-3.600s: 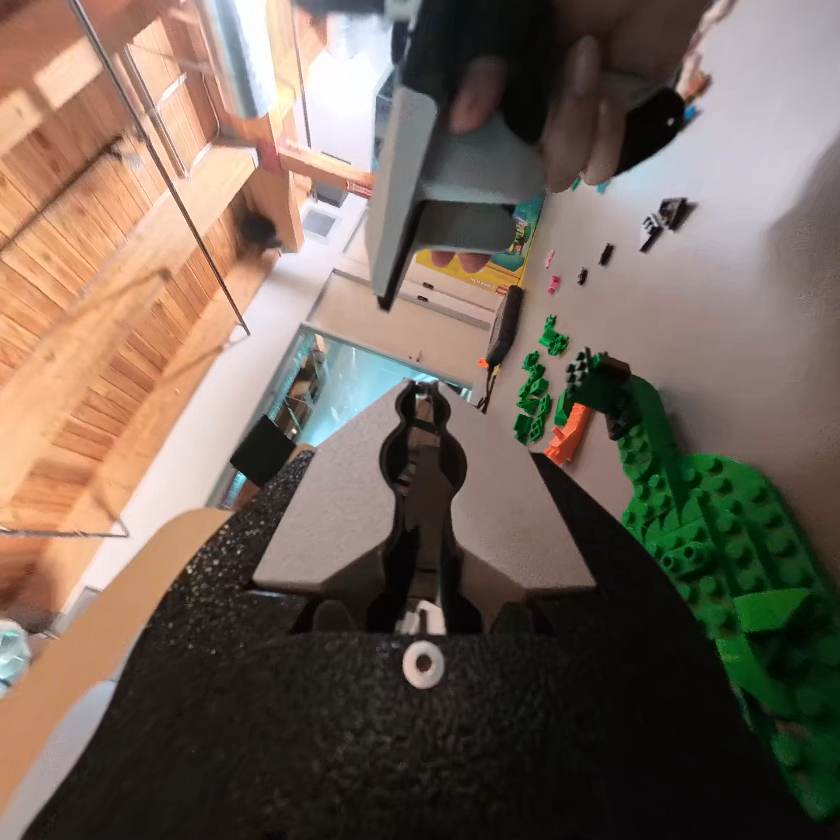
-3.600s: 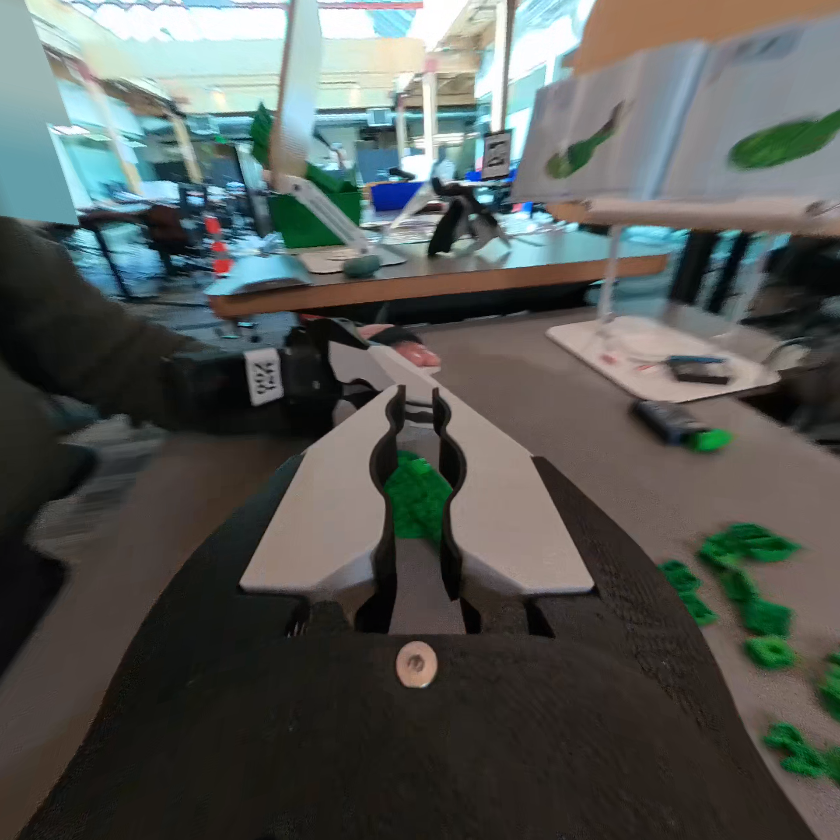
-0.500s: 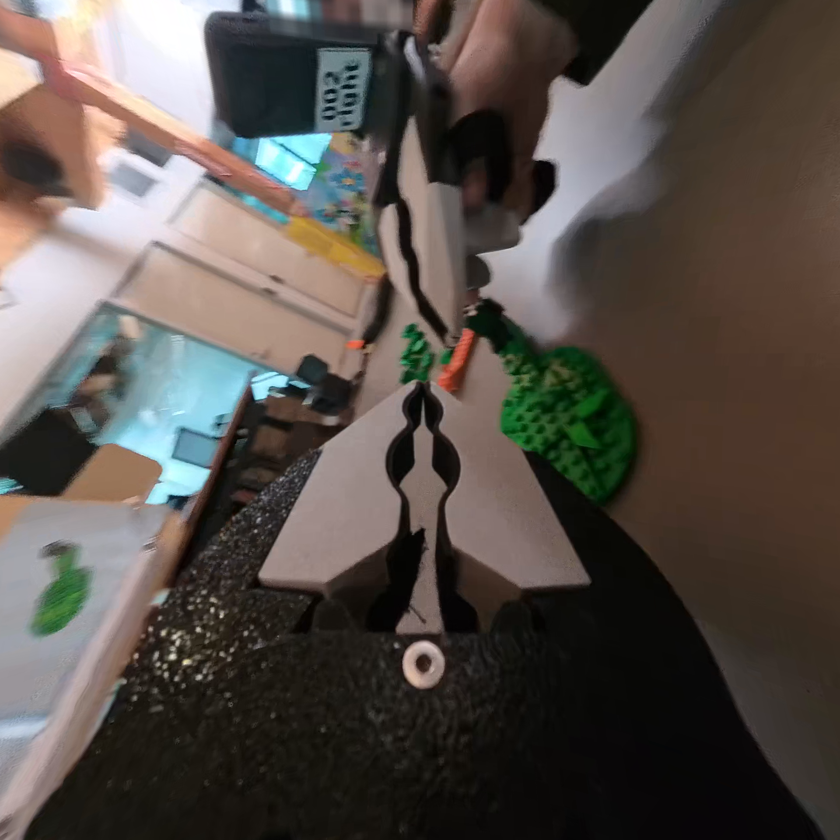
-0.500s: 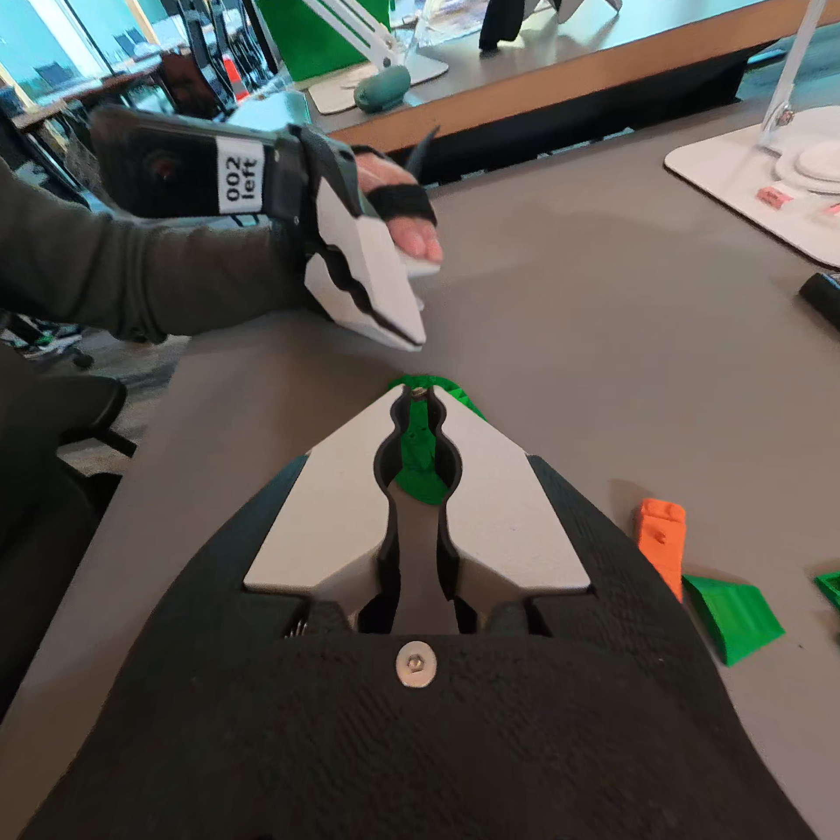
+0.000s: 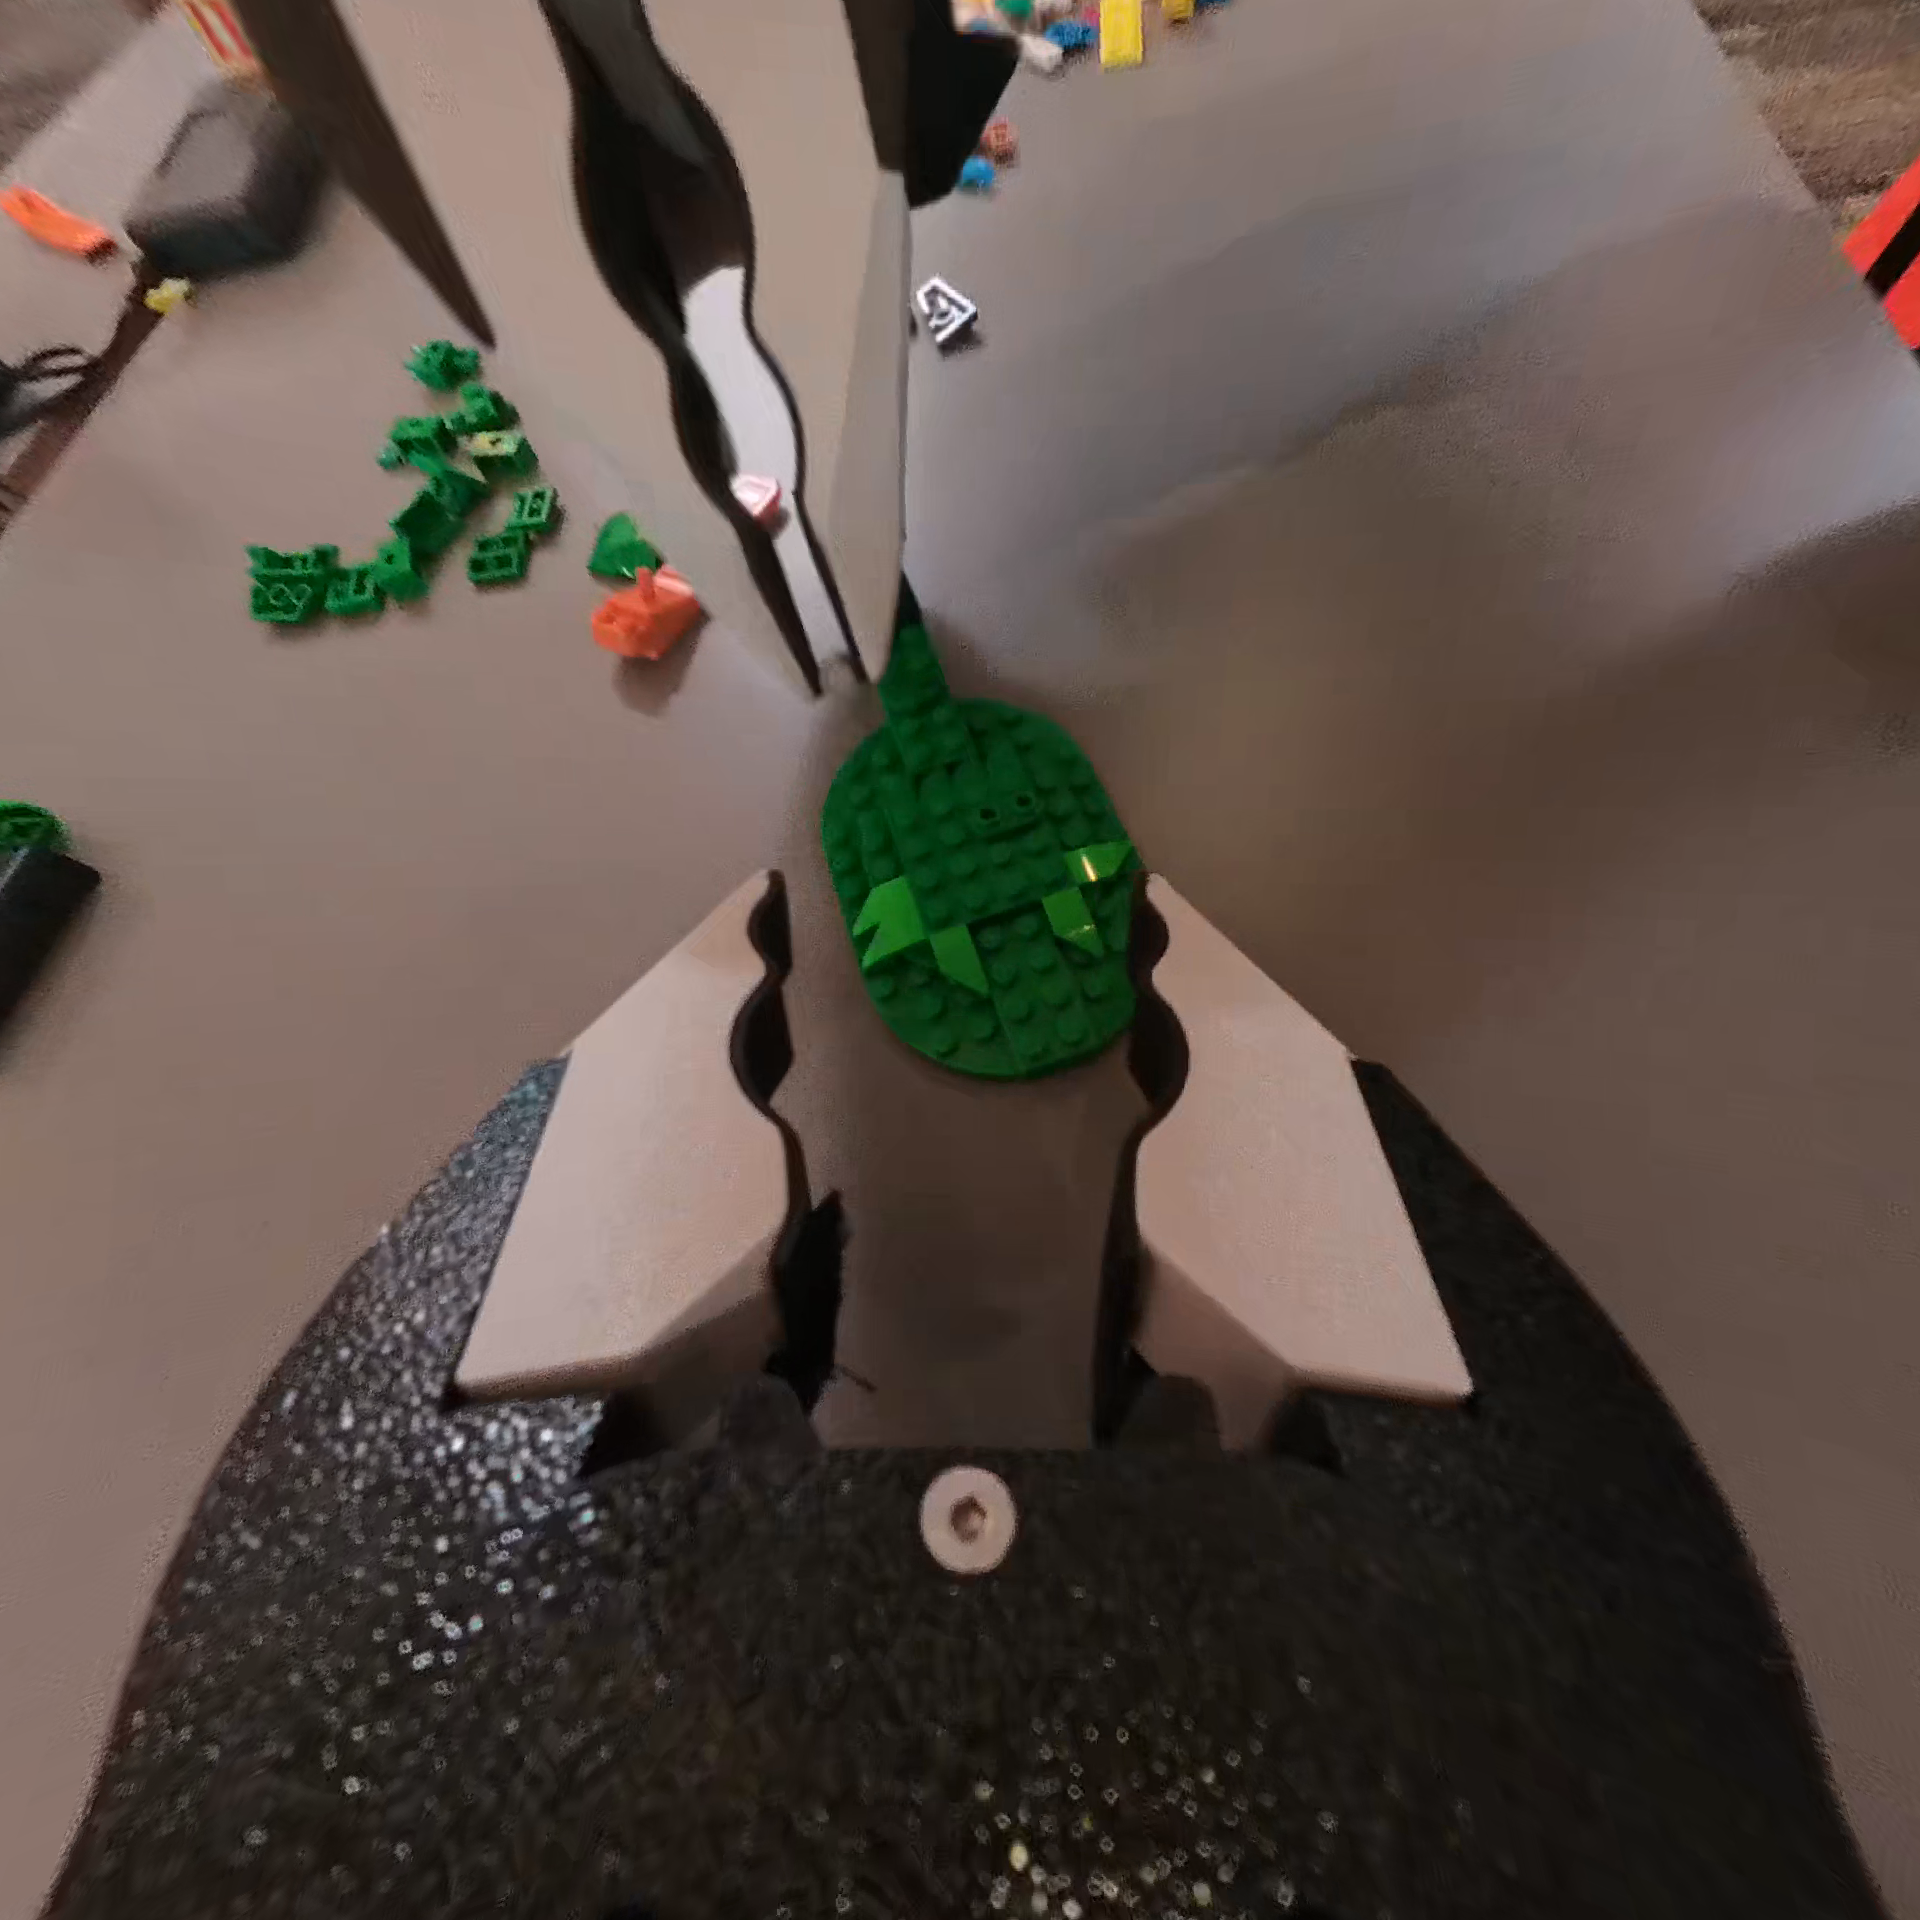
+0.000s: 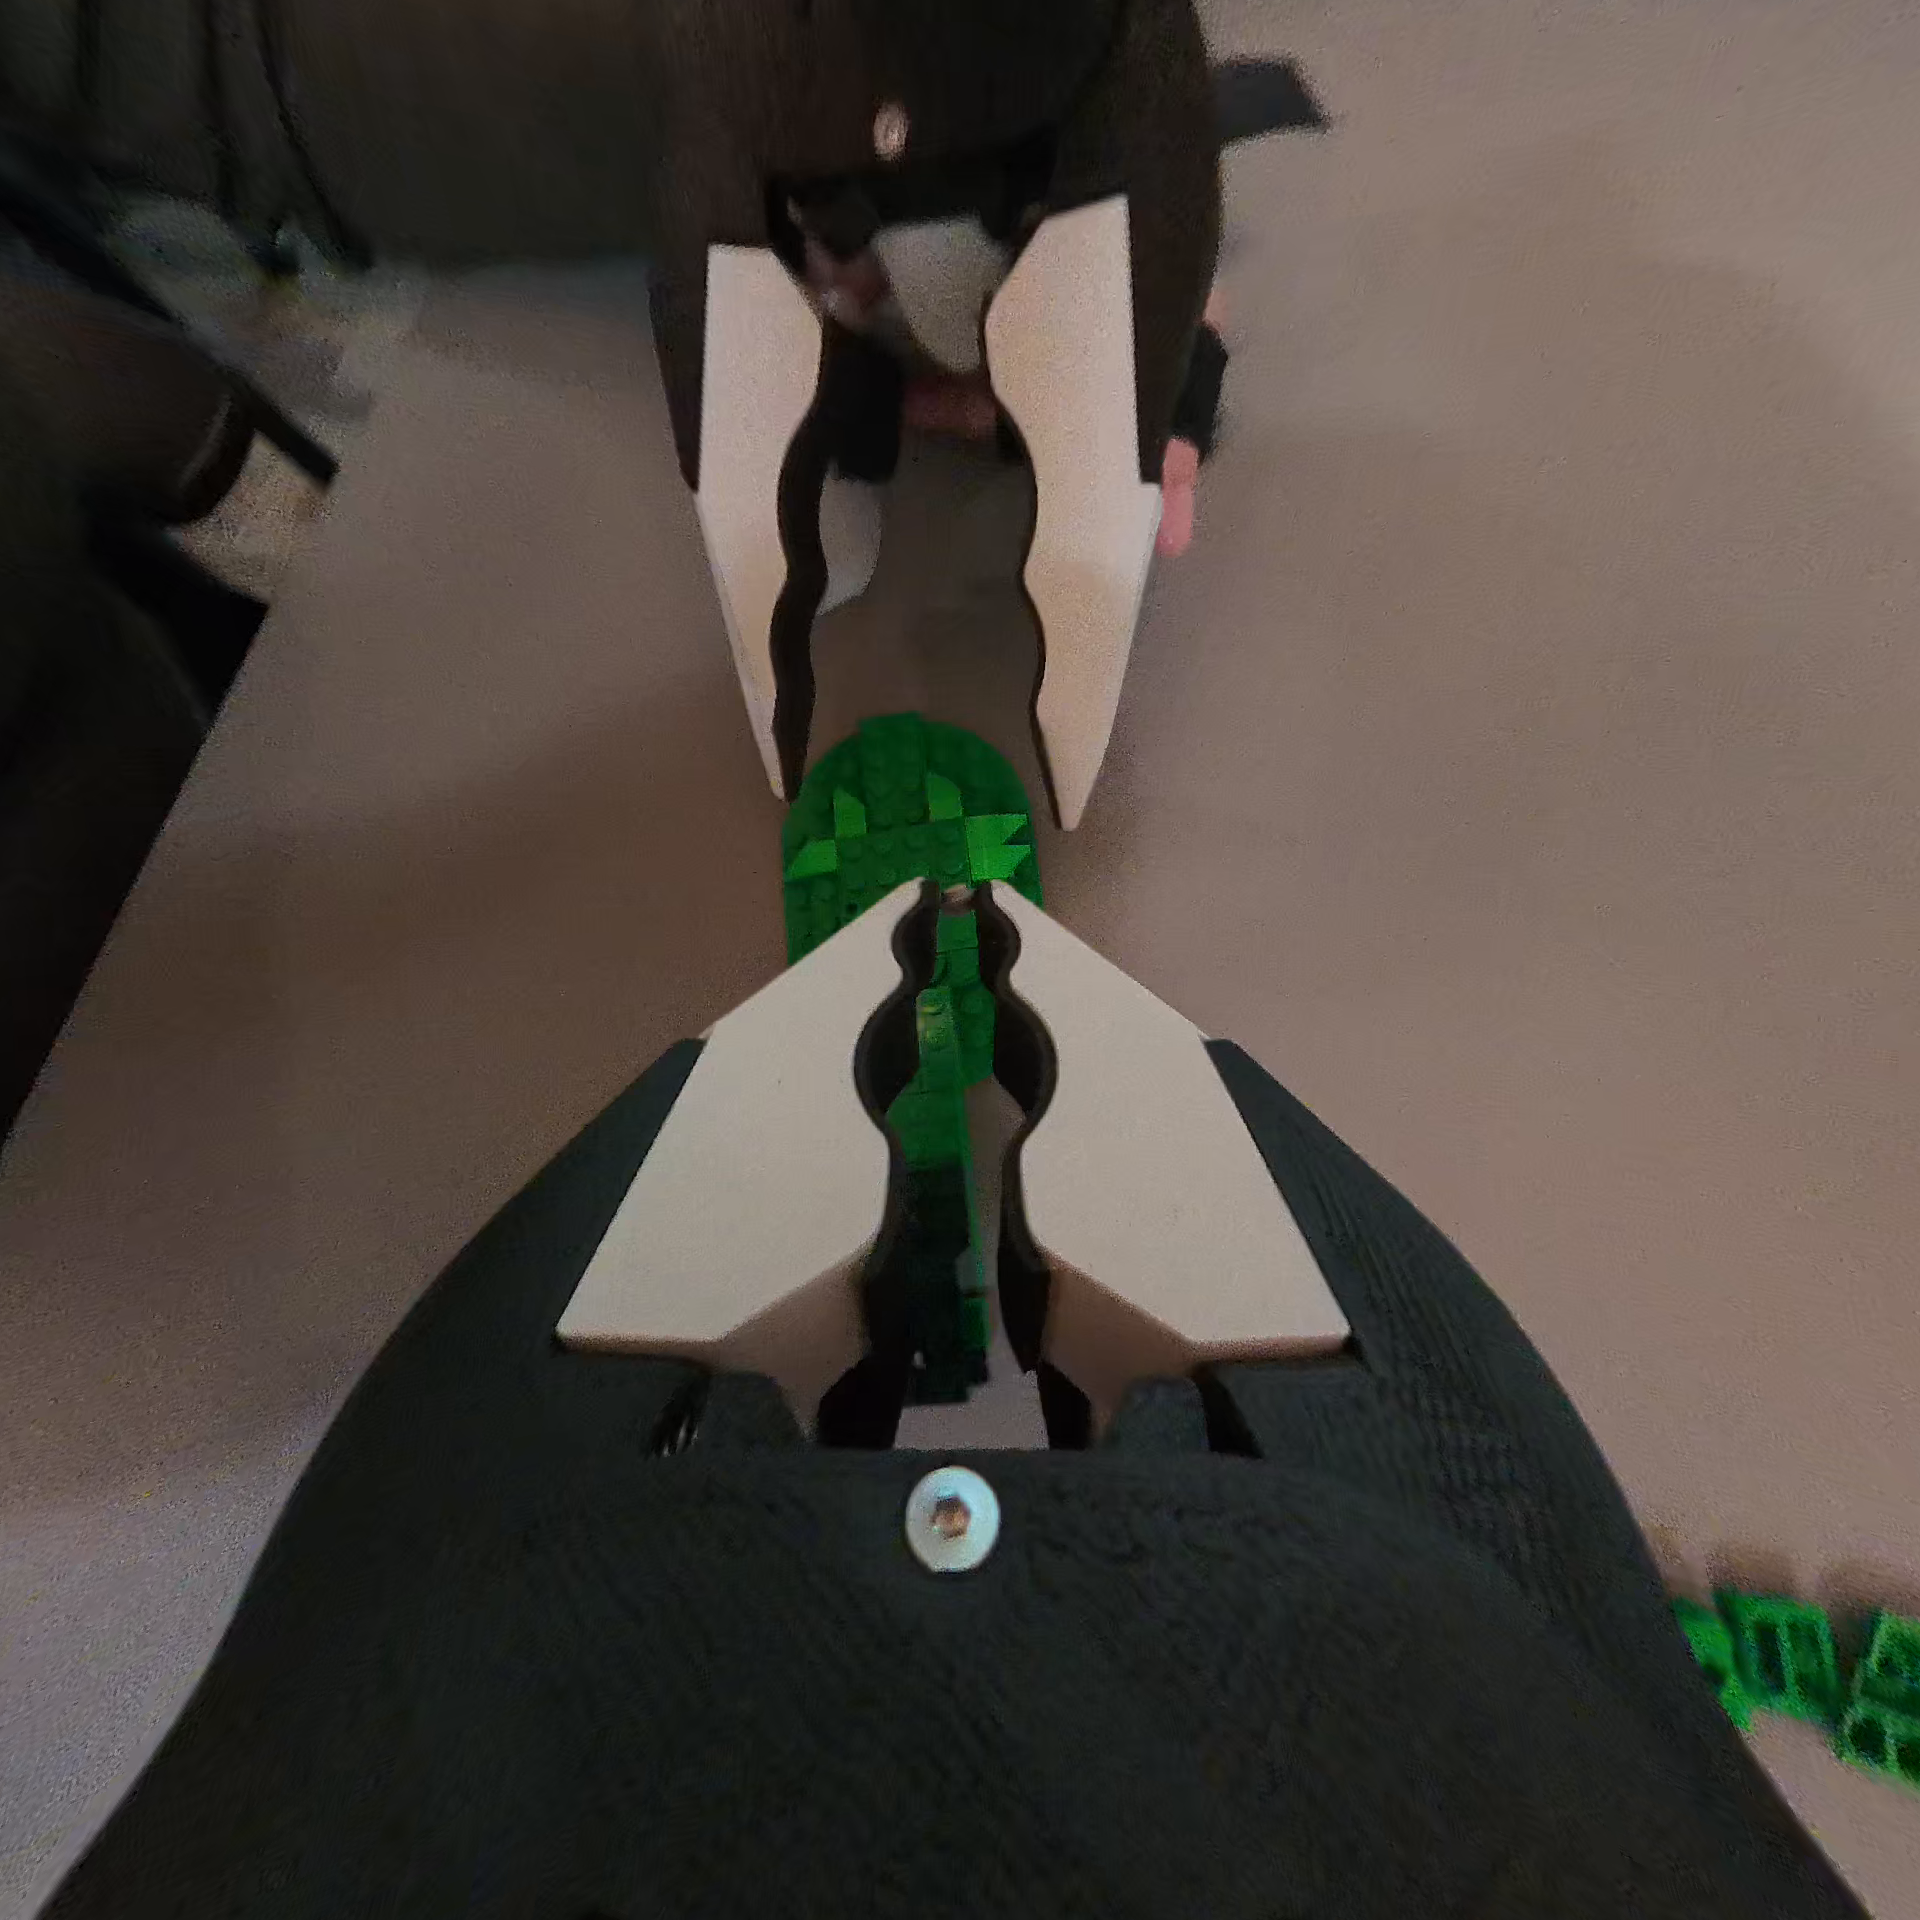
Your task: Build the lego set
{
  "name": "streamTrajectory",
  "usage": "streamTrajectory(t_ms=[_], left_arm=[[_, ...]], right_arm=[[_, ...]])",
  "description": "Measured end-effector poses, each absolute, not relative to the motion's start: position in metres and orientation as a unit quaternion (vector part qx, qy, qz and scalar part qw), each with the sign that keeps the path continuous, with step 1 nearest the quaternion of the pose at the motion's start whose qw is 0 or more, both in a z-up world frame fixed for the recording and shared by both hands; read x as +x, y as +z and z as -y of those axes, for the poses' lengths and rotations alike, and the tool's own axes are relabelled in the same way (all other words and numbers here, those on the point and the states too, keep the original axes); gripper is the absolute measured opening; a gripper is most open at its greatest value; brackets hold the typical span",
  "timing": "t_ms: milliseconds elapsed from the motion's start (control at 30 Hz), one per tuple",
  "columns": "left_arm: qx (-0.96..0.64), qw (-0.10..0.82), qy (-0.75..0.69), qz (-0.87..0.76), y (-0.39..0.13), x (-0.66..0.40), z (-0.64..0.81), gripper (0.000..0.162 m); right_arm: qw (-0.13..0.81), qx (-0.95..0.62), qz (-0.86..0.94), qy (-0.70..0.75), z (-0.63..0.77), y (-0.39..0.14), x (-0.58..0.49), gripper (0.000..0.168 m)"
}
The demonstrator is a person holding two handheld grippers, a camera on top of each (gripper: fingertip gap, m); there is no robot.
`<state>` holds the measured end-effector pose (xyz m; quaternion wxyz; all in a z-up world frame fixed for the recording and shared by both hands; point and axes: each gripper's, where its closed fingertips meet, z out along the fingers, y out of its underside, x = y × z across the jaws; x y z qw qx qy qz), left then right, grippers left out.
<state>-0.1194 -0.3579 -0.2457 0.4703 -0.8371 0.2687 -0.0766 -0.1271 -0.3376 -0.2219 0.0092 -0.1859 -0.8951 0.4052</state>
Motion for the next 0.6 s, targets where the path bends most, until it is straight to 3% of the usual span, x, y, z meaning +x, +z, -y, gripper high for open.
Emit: streamTrajectory(t_ms=[233,600], left_arm=[[-0.862,0.428,-0.099,-0.254,-0.261,-0.121,0.362,0.059],[-0.860,0.427,-0.116,-0.255,-0.262,-0.118,0.364,0.051]], right_arm=[[-0.078,-0.124,0.925,0.350,0.344,-0.247,-0.129,0.006],[-0.110,-0.111,0.917,0.366,0.345,-0.256,-0.129,0.006]])
